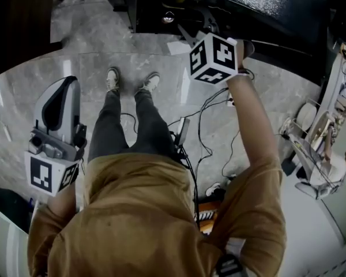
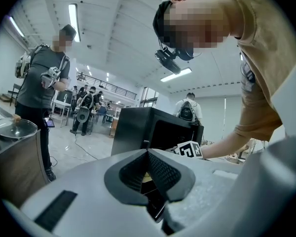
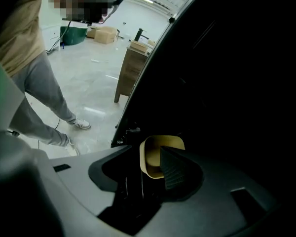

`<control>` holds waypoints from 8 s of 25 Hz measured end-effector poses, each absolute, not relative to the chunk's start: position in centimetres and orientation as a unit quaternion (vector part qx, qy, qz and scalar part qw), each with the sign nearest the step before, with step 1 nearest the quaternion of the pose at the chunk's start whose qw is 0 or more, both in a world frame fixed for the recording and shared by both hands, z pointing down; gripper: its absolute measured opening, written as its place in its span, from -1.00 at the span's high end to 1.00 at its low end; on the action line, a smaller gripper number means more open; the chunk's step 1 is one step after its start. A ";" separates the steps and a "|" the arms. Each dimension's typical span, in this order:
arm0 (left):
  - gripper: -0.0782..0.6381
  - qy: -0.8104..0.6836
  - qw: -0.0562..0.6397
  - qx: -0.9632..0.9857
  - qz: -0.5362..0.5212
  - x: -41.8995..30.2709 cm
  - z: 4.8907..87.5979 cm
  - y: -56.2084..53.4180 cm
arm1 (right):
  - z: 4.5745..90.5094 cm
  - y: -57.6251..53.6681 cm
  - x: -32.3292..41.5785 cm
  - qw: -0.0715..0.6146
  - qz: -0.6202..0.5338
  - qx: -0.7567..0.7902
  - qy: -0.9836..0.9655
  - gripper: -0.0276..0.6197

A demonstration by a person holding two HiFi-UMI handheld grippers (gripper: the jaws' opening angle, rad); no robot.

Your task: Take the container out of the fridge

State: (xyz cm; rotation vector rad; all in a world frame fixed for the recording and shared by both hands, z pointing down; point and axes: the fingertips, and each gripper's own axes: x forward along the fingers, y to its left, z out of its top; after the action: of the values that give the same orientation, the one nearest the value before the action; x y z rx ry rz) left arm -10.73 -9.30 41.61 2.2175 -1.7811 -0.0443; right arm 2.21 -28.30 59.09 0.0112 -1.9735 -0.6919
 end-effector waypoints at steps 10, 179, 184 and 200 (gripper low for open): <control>0.78 -0.621 0.139 0.771 -0.013 -11.2 44.6 -9.6 | 62.8 -29.4 1.4 0.520 -0.301 -0.012 -0.799 0.39; 0.78 -0.529 -0.024 0.847 -0.047 -7.5 21.3 -6.0 | 29.9 -9.8 18.9 0.246 0.014 0.367 -0.897 0.86; 0.78 -0.534 -0.028 0.844 -0.044 -7.7 21.4 -5.9 | 28.8 -9.6 19.4 0.214 0.010 0.375 -0.902 0.86; 0.78 -0.563 -0.039 0.825 -0.039 -9.2 20.6 -4.9 | 24.4 -7.9 21.2 0.118 0.014 0.405 -0.906 0.86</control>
State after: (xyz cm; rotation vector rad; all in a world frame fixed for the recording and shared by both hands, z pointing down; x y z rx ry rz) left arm -9.24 -4.94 20.63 2.6572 -1.8127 -0.1248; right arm 21.19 -7.93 24.38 1.1863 -2.6521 0.0396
